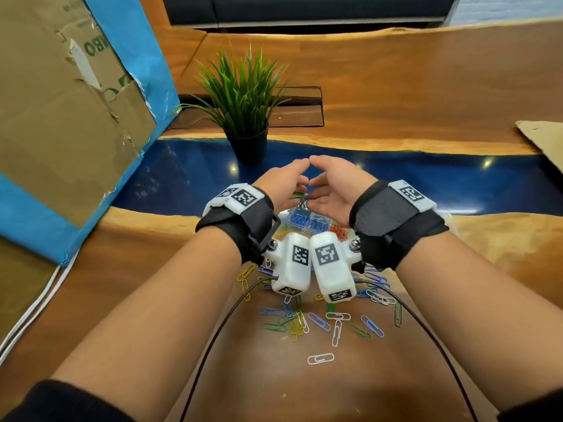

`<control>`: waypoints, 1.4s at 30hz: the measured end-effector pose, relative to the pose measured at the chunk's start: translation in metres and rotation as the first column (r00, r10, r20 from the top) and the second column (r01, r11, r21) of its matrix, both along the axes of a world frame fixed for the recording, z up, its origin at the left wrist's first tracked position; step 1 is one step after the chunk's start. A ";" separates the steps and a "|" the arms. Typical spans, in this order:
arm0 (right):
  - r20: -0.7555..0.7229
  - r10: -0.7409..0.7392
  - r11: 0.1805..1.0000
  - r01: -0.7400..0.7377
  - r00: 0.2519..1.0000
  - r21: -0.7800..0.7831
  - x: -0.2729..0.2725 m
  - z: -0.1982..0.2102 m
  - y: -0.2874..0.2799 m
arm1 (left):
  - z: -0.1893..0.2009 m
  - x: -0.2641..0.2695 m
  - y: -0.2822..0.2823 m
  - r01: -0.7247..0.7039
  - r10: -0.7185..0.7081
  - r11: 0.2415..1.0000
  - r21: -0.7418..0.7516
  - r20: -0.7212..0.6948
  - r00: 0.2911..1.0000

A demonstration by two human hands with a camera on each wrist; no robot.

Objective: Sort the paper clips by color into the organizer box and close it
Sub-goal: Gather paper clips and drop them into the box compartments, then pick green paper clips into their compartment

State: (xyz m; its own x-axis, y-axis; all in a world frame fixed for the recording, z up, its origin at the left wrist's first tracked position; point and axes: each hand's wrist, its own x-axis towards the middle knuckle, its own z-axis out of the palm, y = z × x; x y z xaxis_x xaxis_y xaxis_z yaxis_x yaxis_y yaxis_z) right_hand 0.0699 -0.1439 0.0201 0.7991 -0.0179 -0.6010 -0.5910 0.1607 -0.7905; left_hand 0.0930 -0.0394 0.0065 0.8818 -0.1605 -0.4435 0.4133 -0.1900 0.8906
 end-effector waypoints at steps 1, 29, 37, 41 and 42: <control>-0.003 -0.003 1.000 0.003 1.000 -0.001 0.000 0.001 0.000 | 0.001 0.000 -0.001 0.004 -0.004 1.000 0.012 0.001 1.000; -0.006 0.081 0.935 -0.078 0.997 -0.347 -0.039 -0.010 -0.020 | -0.002 -0.048 0.027 0.308 -0.525 0.571 0.761 0.051 0.849; 0.005 0.112 0.918 -0.102 0.994 -0.382 -0.039 -0.012 -0.020 | 0.002 -0.047 0.008 0.304 -0.659 0.278 0.911 -0.049 0.751; 0.049 0.126 0.928 -0.101 0.991 -0.358 -0.042 -0.014 -0.024 | -0.002 -0.047 0.014 0.301 -0.632 0.345 0.889 -0.018 0.775; 0.066 0.132 0.931 -0.101 0.989 -0.351 -0.044 -0.014 -0.025 | -0.002 -0.047 0.018 0.281 -0.624 0.386 0.879 0.024 0.781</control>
